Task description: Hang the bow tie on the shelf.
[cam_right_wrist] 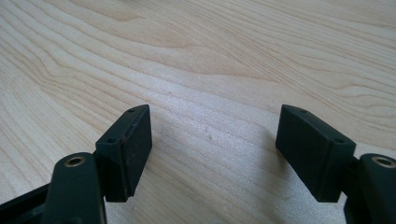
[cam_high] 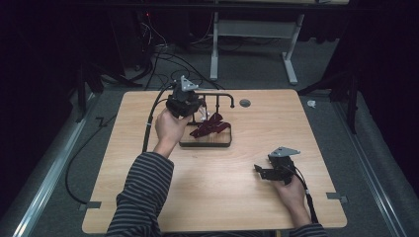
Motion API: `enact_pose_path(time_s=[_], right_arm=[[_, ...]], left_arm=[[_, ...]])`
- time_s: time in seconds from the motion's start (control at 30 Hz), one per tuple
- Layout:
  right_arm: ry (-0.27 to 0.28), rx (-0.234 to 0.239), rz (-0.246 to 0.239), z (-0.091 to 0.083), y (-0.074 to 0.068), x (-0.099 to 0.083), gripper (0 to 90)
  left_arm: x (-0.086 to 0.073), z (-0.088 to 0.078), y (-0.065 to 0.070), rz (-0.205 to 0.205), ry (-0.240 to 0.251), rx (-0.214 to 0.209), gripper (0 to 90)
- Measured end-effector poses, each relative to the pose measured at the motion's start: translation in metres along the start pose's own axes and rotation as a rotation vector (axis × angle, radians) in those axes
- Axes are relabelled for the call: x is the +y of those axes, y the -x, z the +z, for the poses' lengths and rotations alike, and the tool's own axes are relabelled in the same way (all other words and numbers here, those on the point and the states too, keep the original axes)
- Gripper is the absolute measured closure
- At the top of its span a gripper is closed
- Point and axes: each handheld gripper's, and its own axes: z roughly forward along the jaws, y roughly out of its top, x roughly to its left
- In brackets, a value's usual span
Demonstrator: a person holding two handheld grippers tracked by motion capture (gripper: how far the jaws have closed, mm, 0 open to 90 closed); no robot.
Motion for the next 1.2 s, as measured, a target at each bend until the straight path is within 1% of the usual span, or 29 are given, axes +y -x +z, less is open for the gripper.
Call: enact_pose_path(time_s=[0.2, 0.23, 0.47, 0.57, 0.6, 0.63, 0.77, 0.9, 0.97, 1.0, 1.03, 1.2], right_arm=[[0.000, 0.000, 0.000, 0.000, 0.000, 0.000, 28.3], [0.001, 0.000, 0.000, 0.000, 0.000, 0.000, 28.3], [0.001, 0.000, 0.001, 0.000, 0.000, 0.000, 28.3], [0.000, 0.000, 0.000, 0.000, 0.000, 0.000, 28.3], [0.000, 0.000, 0.000, 0.000, 0.000, 0.000, 28.3], [0.000, 0.000, 0.000, 0.000, 0.000, 0.000, 28.3], [0.000, 0.000, 0.000, 0.000, 0.000, 0.000, 28.3], [0.000, 0.000, 0.001, 0.000, 0.000, 0.000, 28.3], [0.000, 0.000, 0.001, 0.000, 0.000, 0.000, 28.3], [0.000, 0.000, 0.001, 0.000, 0.000, 0.000, 28.3], [0.000, 0.000, 0.001, 0.000, 0.000, 0.000, 28.3], [0.000, 0.000, 0.000, 0.000, 0.000, 0.000, 28.3]], left_arm=[[0.000, -0.007, 0.000, 0.003, 0.017, -0.003, 76.3], [0.000, -0.011, 0.001, 0.006, 0.021, -0.008, 75.8], [-0.005, -0.022, -0.001, -0.008, 0.040, -0.023, 73.1], [-0.012, -0.029, -0.003, -0.017, 0.041, -0.035, 72.4], [-0.012, -0.029, -0.003, -0.017, 0.041, -0.035, 72.2], [-0.016, -0.033, -0.003, -0.017, 0.046, -0.033, 72.2], [-0.023, -0.040, -0.004, -0.020, 0.051, -0.032, 71.4], [-0.029, -0.043, -0.006, -0.025, 0.050, -0.031, 70.9], [-0.035, -0.045, -0.008, -0.039, 0.054, -0.031, 70.8], [-0.035, -0.045, -0.008, -0.039, 0.054, -0.031, 70.8], [-0.039, -0.047, -0.009, -0.045, 0.054, -0.029, 70.6], [-0.047, -0.055, -0.013, -0.062, 0.065, -0.028, 70.5]])
